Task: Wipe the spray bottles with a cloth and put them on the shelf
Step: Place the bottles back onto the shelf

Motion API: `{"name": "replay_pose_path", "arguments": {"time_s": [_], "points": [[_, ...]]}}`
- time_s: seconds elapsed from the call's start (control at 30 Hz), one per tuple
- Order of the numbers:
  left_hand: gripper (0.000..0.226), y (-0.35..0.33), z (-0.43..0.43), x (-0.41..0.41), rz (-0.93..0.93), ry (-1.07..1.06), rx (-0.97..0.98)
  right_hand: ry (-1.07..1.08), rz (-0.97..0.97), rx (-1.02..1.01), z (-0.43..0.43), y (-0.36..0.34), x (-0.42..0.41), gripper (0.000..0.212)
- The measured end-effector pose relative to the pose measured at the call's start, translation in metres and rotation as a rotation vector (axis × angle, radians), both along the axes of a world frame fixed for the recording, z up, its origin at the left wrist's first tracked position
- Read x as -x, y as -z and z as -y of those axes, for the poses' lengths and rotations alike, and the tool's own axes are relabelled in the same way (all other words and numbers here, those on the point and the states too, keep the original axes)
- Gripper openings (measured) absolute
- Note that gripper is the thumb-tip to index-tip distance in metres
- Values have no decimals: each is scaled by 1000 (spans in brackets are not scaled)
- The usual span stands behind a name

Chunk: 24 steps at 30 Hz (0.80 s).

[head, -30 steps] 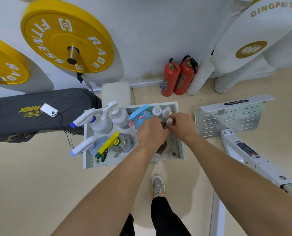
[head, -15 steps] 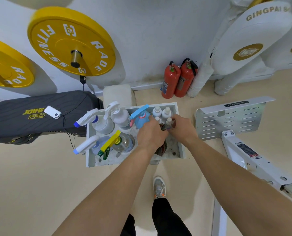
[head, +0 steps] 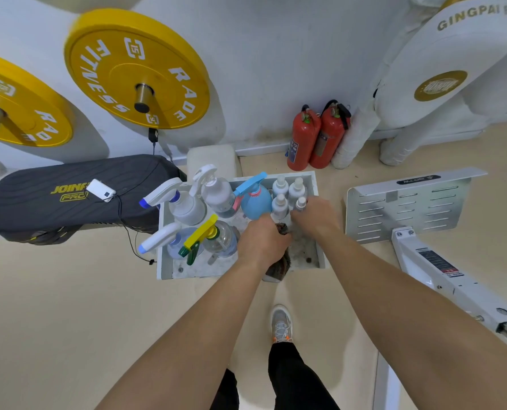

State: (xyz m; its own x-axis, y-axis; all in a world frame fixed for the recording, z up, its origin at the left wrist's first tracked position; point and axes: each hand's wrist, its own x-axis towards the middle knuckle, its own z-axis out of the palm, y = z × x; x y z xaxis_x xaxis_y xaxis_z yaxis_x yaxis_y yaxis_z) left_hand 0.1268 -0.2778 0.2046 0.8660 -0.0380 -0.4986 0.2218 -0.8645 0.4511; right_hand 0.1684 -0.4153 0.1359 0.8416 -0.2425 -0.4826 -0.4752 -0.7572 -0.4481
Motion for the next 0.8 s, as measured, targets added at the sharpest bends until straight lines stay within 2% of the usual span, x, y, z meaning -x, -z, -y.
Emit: {"name": "replay_pose_path", "arguments": {"time_s": [0.27, 0.37, 0.7, 0.8], "points": [[42, 18, -8, 3, -11, -48, 34, 35, 78, -10, -5, 13, 1, 21], [37, 22, -12, 4, -28, -65, 31, 57, 118, -37, -6, 13, 3, 21], [32, 28, -14, 3, -32, -48, -8, 85, 51, -56, -5, 18, 8, 21], [40, 25, -14, 3, -41, -61, 28, 76, -3, -19, -6, 16, 9, 19]]}}
